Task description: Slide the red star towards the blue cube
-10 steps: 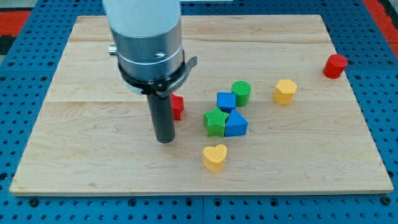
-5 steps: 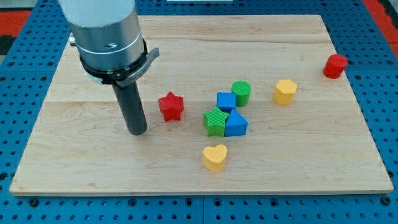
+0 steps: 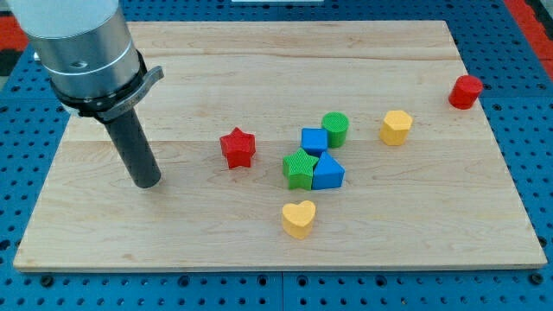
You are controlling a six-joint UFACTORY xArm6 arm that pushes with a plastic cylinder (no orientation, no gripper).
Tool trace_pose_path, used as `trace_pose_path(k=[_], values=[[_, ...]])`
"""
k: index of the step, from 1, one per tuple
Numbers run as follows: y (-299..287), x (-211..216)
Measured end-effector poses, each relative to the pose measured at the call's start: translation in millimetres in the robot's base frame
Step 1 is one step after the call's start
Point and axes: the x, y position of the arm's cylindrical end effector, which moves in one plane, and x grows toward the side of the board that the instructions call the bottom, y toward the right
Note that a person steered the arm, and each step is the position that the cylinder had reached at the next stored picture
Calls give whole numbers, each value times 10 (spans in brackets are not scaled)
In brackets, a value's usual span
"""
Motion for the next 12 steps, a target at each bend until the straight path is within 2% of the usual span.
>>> trace_pose_path(k=[6,8,10,12], values=[[-596,0],[-596,-44],[-111,-351],[256,-364]])
